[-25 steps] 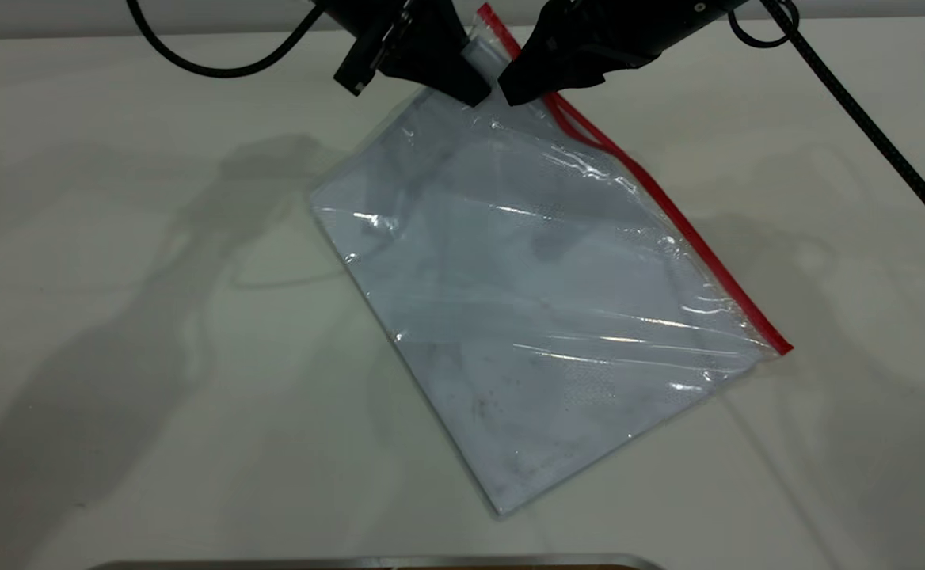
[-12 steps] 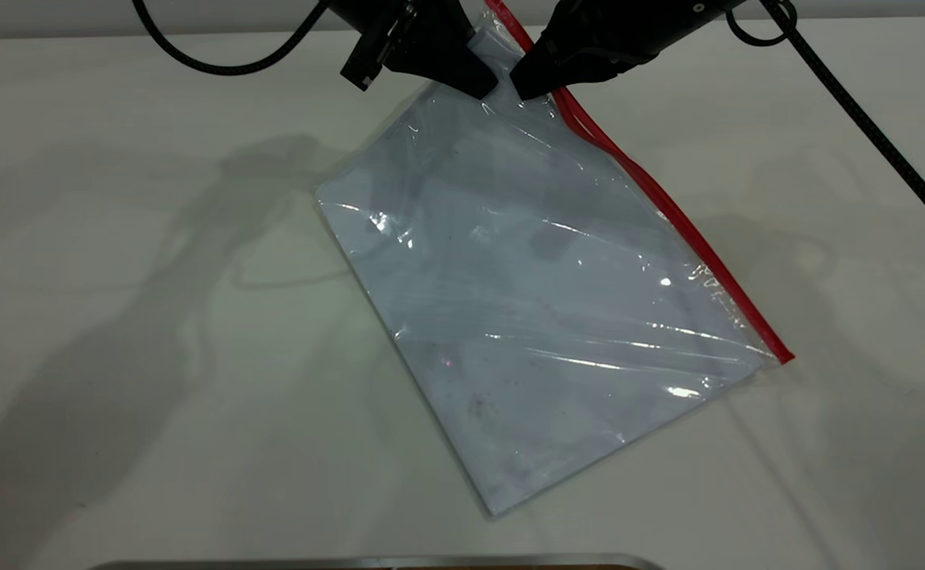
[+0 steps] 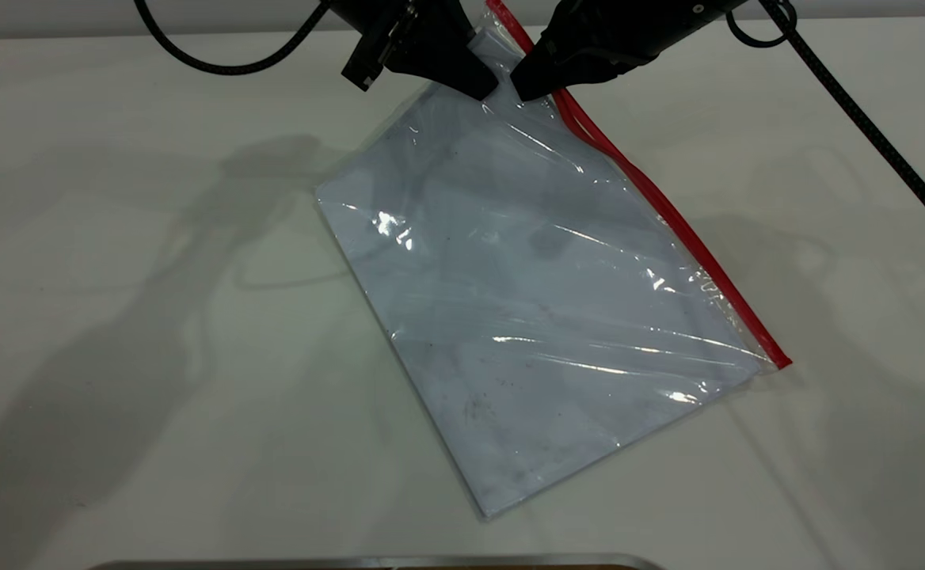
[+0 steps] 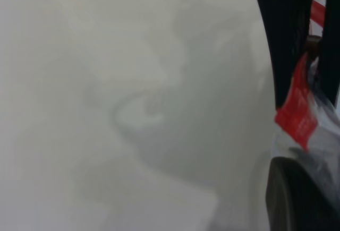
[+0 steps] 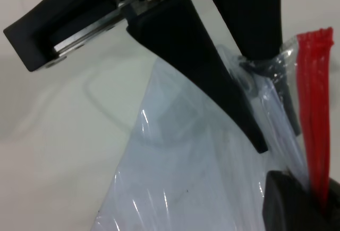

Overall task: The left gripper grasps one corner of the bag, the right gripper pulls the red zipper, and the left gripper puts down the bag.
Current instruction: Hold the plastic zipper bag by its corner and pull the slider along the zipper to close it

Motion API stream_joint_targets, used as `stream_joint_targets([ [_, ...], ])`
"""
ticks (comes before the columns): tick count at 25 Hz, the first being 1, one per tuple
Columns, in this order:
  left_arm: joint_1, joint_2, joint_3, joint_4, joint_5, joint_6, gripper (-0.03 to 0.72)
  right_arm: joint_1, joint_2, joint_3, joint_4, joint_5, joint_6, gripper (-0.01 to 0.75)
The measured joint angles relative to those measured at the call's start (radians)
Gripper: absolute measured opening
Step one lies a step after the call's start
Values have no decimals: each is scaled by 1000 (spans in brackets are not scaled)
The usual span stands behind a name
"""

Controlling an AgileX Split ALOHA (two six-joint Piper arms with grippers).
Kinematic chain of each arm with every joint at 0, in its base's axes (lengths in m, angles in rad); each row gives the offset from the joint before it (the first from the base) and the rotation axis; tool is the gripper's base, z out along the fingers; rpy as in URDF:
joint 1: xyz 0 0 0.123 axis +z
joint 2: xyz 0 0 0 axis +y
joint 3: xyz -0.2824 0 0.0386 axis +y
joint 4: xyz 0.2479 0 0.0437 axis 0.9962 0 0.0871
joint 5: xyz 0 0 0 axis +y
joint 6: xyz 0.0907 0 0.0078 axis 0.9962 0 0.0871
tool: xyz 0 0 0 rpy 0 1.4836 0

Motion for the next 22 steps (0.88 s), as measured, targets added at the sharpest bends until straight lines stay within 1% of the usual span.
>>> stream_joint_targets([
  [4, 0, 0, 0, 0, 0, 0, 52, 0, 0, 0, 0, 1, 3, 74],
  [7, 0, 0, 0, 5, 1, 2, 52, 0, 0, 0, 0, 3, 10, 146],
  [10, 0, 0, 0, 17, 2, 2, 52, -1, 0, 0, -2, 10, 13, 241],
  [13, 0, 0, 0, 23, 0, 2, 52, -1, 0, 0, -13, 20, 14, 287],
  [16, 0, 0, 0, 23, 0, 2, 52, -1, 0, -1, -26, 22, 14, 291],
  [18, 0, 0, 0, 23, 0, 2, 52, -1, 0, -1, -32, 22, 14, 275],
  [22, 0, 0, 0, 23, 3, 2, 52, -2, 0, -2, -37, 22, 15, 177],
])
